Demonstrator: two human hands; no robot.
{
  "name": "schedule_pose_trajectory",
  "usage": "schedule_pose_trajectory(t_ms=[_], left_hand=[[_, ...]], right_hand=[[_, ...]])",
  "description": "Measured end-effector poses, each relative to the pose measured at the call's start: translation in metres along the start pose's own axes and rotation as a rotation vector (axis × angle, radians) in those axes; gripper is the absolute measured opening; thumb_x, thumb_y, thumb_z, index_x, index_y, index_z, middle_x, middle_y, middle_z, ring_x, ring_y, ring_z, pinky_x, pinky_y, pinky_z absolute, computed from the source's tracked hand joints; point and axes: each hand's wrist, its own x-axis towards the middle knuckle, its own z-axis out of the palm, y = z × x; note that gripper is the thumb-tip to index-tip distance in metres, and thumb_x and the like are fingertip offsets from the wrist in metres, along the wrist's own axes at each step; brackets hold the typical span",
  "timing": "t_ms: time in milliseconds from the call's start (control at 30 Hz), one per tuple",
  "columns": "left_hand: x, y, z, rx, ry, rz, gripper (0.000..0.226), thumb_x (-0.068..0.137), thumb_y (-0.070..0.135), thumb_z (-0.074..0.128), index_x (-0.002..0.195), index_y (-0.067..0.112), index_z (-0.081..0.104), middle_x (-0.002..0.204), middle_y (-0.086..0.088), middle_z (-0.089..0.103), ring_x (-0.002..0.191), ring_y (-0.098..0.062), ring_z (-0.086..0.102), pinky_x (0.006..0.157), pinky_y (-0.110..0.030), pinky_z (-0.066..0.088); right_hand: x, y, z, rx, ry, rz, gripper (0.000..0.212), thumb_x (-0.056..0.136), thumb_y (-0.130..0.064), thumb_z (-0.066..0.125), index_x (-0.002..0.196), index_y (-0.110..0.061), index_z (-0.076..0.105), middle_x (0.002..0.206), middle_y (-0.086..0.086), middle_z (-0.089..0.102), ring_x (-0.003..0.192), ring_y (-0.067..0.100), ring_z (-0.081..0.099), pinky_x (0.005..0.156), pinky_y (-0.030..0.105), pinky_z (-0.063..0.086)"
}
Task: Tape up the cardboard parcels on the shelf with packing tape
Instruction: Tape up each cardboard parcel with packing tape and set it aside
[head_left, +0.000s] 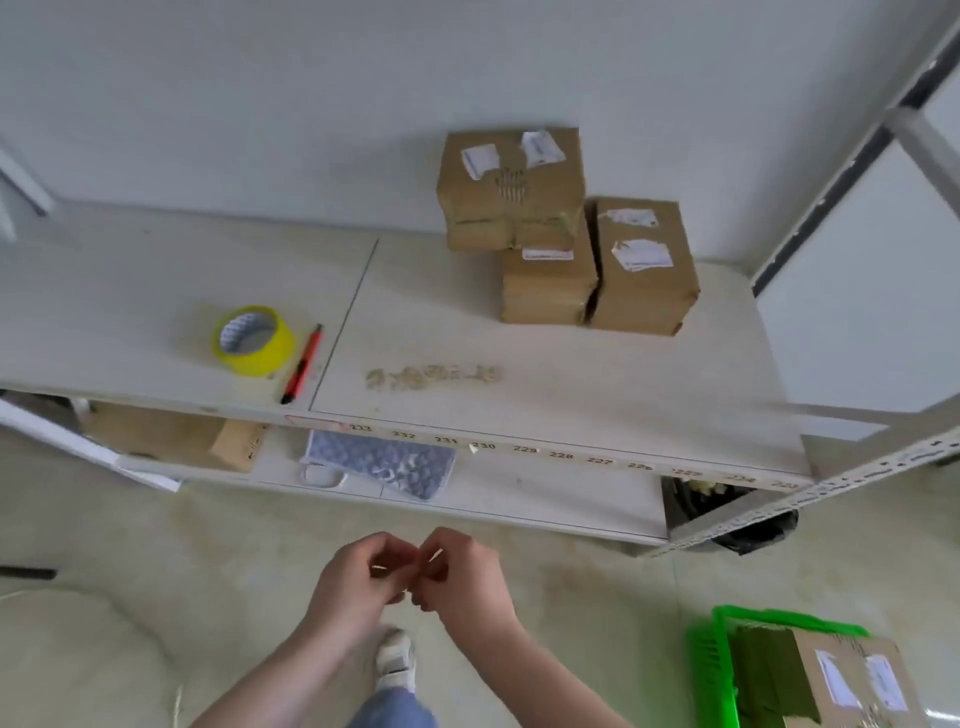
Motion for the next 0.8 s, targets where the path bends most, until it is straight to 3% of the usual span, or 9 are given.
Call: schedule_pose_trajectory(t_ms=[133, 300, 467, 533, 633, 800], left_hand=[[0.02, -0.013, -0.092, 0.081, 0.058, 0.036, 0.012, 0.081, 0.006, 0.077, 0.078, 0.017, 0.074, 0.073, -0.001, 0.074, 0.068, -0.019, 0.069, 0.069, -0.034, 0.056], [0.05, -0.008, -0.148, -0.002, 0.099, 0.095, 0.012, 0.083, 0.002, 0.074, 0.076, 0.012, 0.071, 0.069, -0.004, 0.072, 0.064, -0.019, 0.065, 0.071, -0.038, 0.056], [0.092, 0.013, -0.16, -0.048, 0.094, 0.17, 0.014, 0.086, 0.001, 0.07, 0.077, 0.012, 0.067, 0.067, -0.004, 0.065, 0.049, 0.0, 0.055, 0.055, -0.014, 0.047], [0.106, 0.022, -0.158, -0.047, 0.091, 0.18, 0.014, 0.086, 0.002, 0.069, 0.077, 0.012, 0.067, 0.066, -0.004, 0.064, 0.046, 0.001, 0.052, 0.05, -0.011, 0.041], [0.125, 0.034, -0.154, -0.024, 0.095, 0.18, 0.015, 0.086, 0.005, 0.071, 0.076, 0.016, 0.067, 0.066, -0.002, 0.065, 0.051, -0.006, 0.054, 0.055, -0.019, 0.043], [0.155, 0.059, -0.149, 0.005, 0.122, 0.185, 0.011, 0.086, 0.005, 0.07, 0.079, 0.014, 0.068, 0.073, 0.0, 0.067, 0.061, -0.016, 0.059, 0.069, -0.032, 0.052]], right_hand=[[0.036, -0.058, 0.062, 0.004, -0.034, 0.018, 0.027, 0.078, 0.004, 0.057, 0.073, -0.022, 0.053, 0.068, 0.007, 0.067, 0.055, 0.014, 0.06, 0.065, 0.035, 0.057], [0.077, -0.103, 0.09, 0.014, 0.021, 0.017, 0.022, 0.081, 0.003, 0.069, 0.074, -0.014, 0.057, 0.072, 0.014, 0.069, 0.058, 0.019, 0.065, 0.066, 0.035, 0.059], [0.114, -0.125, 0.083, 0.117, 0.134, 0.06, 0.021, 0.079, 0.006, 0.071, 0.068, -0.009, 0.061, 0.063, 0.012, 0.065, 0.055, 0.023, 0.061, 0.062, 0.033, 0.058], [0.127, -0.129, 0.076, 0.092, 0.151, 0.062, 0.022, 0.081, 0.004, 0.07, 0.067, -0.01, 0.061, 0.062, 0.011, 0.065, 0.055, 0.023, 0.062, 0.062, 0.035, 0.057], [0.145, -0.133, 0.067, 0.089, 0.191, 0.06, 0.024, 0.079, 0.005, 0.069, 0.065, -0.012, 0.062, 0.058, 0.01, 0.065, 0.054, 0.025, 0.062, 0.066, 0.044, 0.057], [0.171, -0.142, 0.046, -0.002, 0.196, 0.047, 0.02, 0.081, -0.004, 0.073, 0.066, -0.016, 0.065, 0.058, 0.002, 0.064, 0.054, 0.016, 0.06, 0.069, 0.041, 0.057]])
